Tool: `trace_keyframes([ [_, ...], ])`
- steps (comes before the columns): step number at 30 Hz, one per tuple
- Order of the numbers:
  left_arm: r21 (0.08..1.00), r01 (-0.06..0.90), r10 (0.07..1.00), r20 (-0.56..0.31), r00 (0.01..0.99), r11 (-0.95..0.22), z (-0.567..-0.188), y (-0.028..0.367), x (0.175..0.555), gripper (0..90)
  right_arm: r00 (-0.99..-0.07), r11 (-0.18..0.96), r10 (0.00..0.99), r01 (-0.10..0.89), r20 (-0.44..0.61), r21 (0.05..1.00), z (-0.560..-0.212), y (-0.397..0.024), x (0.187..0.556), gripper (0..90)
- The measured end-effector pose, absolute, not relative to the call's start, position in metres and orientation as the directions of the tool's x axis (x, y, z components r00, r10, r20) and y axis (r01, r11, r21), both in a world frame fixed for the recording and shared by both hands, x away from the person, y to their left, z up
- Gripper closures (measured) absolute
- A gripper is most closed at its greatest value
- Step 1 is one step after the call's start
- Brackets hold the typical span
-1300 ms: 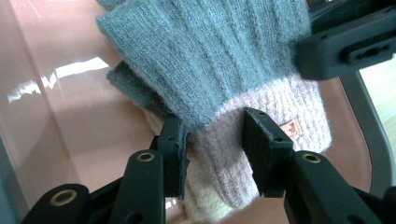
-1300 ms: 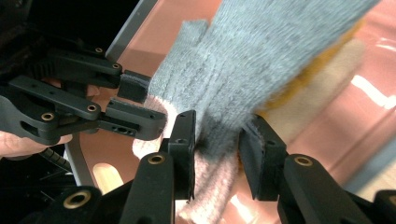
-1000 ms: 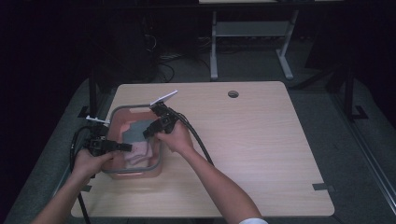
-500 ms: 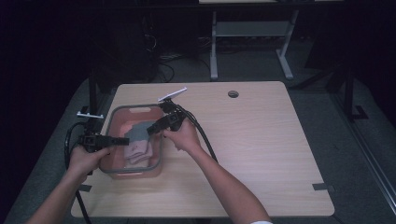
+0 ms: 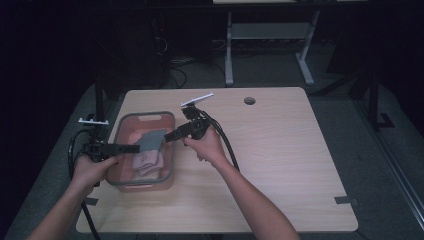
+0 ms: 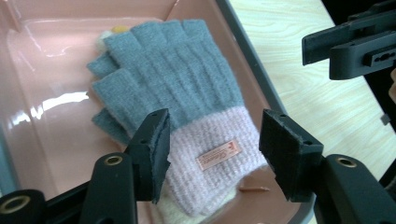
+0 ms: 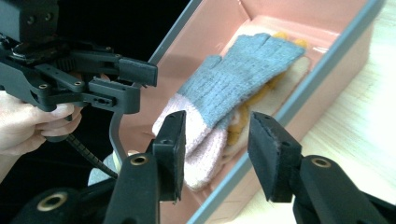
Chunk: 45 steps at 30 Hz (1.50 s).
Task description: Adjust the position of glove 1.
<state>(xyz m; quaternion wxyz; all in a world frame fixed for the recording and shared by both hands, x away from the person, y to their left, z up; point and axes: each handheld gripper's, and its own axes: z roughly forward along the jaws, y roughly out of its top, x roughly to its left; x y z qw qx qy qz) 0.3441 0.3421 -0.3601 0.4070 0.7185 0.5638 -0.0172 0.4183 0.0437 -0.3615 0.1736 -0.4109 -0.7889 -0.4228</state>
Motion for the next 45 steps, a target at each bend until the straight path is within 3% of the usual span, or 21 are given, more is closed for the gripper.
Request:
trace_keyframes([
  [19,0.586,0.811,0.756,-0.529,0.386,-0.004,-0.351,0.331,0.348,36.1,-0.575,0.245,0.506,0.81,0.642,0.532,-0.359,0.008,0.42,50.1],
  [45,0.615,0.787,0.726,-0.514,0.456,-0.059,-0.336,0.298,0.357,30.3,-0.54,0.187,0.54,0.825,0.646,0.534,-0.358,-0.04,0.417,48.5],
])
